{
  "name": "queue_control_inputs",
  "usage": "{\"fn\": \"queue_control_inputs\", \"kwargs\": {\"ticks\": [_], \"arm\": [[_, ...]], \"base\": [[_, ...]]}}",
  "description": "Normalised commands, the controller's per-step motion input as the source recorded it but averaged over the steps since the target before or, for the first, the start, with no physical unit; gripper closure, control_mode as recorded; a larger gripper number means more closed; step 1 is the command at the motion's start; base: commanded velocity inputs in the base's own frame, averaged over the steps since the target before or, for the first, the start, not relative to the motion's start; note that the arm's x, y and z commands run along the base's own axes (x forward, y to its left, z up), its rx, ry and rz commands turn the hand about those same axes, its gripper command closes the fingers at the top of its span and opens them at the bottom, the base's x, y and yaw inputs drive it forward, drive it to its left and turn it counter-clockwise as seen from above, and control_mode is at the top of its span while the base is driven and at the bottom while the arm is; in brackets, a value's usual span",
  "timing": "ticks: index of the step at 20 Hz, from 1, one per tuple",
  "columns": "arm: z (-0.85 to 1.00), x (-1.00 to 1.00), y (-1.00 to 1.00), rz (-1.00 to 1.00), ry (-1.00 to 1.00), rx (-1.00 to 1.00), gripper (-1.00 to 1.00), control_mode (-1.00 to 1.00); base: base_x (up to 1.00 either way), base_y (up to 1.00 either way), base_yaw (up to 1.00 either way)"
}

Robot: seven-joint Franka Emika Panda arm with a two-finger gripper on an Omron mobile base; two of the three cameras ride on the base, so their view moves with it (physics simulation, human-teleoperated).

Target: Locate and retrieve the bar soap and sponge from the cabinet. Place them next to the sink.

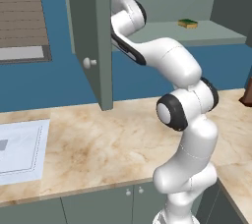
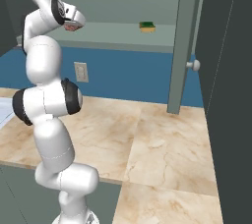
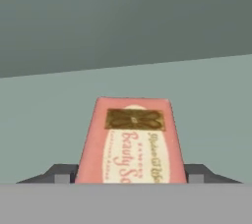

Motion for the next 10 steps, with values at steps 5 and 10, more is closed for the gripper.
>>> {"fn": "queue_control_inputs", "kwargs": {"ticks": [5,10], "arm": [[-0.10,0.01,0.03,0.00,-0.02,0.03,1.00,-1.00],[0.15,-0.44,-0.04,-0.04,-0.02,0.00,1.00,-1.00]], "base": [[0.00,0.00,0.00],[0.00,0.00,0.00]]}}
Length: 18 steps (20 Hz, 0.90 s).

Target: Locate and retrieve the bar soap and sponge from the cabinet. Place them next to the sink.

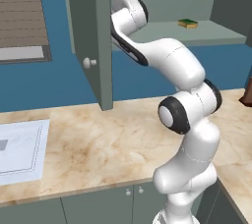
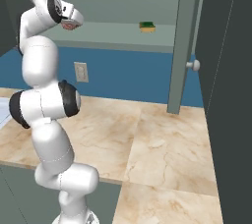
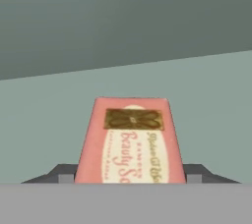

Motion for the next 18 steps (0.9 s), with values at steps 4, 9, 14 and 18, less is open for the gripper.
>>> {"fn": "queue_control_inputs", "kwargs": {"ticks": [4,9,14,18], "arm": [[0.19,-0.80,-0.29,-0.04,-0.05,0.00,1.00,-1.00],[0.06,-0.98,-0.44,-0.01,-0.07,0.01,1.00,-1.00],[0.00,-1.00,-0.57,0.01,-0.10,0.09,1.00,-1.00],[-0.08,-1.00,-0.43,0.00,-0.04,0.08,1.00,-1.00]], "base": [[0.00,0.00,0.00],[0.00,0.00,0.00],[0.00,0.00,0.00],[0.00,0.00,0.00]]}}
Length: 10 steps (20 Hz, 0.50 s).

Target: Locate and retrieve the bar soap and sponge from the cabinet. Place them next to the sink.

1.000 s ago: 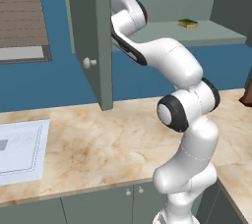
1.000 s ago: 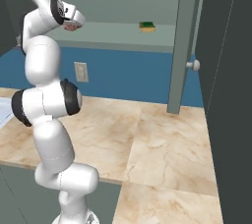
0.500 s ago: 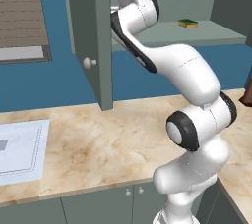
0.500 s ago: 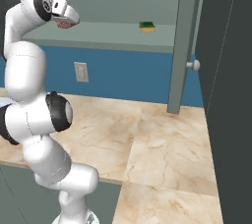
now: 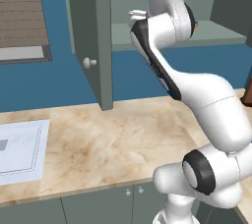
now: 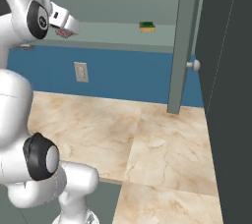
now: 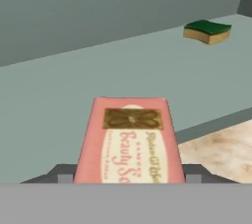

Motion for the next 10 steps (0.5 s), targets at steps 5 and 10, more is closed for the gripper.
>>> {"fn": "queue_control_inputs", "kwargs": {"ticks": [5,10], "arm": [[-0.08,-1.00,-0.25,0.01,0.00,0.02,1.00,-1.00],[-0.13,-1.00,-0.23,0.02,0.00,0.01,1.00,-1.00]], "base": [[0.00,0.00,0.00],[0.00,0.00,0.00]]}}
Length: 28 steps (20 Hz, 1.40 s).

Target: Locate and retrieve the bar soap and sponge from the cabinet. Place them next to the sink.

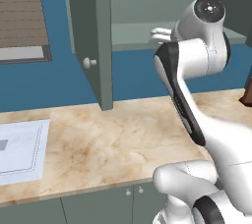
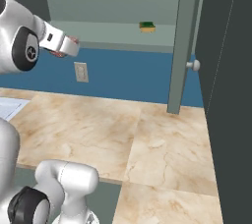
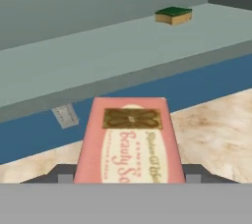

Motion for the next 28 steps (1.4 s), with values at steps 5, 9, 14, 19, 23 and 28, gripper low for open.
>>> {"fn": "queue_control_inputs", "kwargs": {"ticks": [5,9,14,19,23,28], "arm": [[-0.28,-0.92,-0.04,0.02,0.00,0.00,1.00,-1.00],[-0.23,-0.59,0.02,0.15,-0.06,-0.10,1.00,-1.00],[-0.78,-0.02,0.08,0.27,0.01,-0.14,1.00,-1.00],[-0.73,0.00,0.19,0.34,0.02,-0.15,1.00,-1.00],[-0.69,0.38,0.22,0.32,0.03,-0.10,1.00,-1.00],[-0.42,0.38,0.29,0.22,0.07,-0.26,1.00,-1.00]], "base": [[0.00,0.00,0.00],[0.00,0.00,0.00],[0.00,0.00,0.00],[0.00,0.00,0.00],[0.00,0.00,0.00],[0.00,0.00,0.00]]}}
